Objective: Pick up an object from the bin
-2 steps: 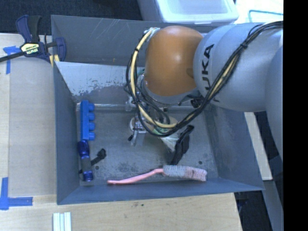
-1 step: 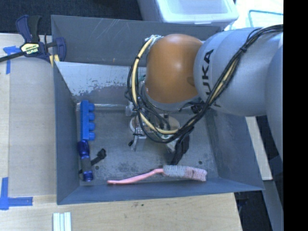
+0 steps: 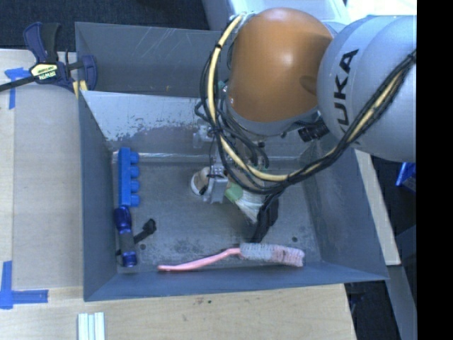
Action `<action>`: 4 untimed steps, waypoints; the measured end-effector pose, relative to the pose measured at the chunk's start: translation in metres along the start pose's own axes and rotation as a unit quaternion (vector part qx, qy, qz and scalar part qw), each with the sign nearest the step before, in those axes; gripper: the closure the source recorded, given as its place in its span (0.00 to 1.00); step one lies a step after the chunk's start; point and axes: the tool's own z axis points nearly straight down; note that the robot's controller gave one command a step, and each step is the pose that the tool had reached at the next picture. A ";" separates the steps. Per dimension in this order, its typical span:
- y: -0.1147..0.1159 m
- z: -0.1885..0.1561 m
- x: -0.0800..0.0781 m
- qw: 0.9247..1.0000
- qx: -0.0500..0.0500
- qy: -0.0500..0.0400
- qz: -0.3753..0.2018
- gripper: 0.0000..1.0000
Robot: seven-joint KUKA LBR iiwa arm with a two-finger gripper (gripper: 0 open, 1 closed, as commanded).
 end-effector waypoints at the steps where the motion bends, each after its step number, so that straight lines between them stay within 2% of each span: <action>1: -0.004 0.062 0.016 1.000 0.002 0.010 0.009 0.00; 2: -0.012 0.065 0.003 0.988 0.000 0.000 0.151 0.00; 3: -0.024 0.035 -0.002 1.000 0.001 0.006 0.017 0.00; 4: -0.035 0.008 0.024 0.990 0.001 0.002 0.143 1.00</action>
Offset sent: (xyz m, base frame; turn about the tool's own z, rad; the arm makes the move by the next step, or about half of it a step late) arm -0.0016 -0.0114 -0.0657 0.3169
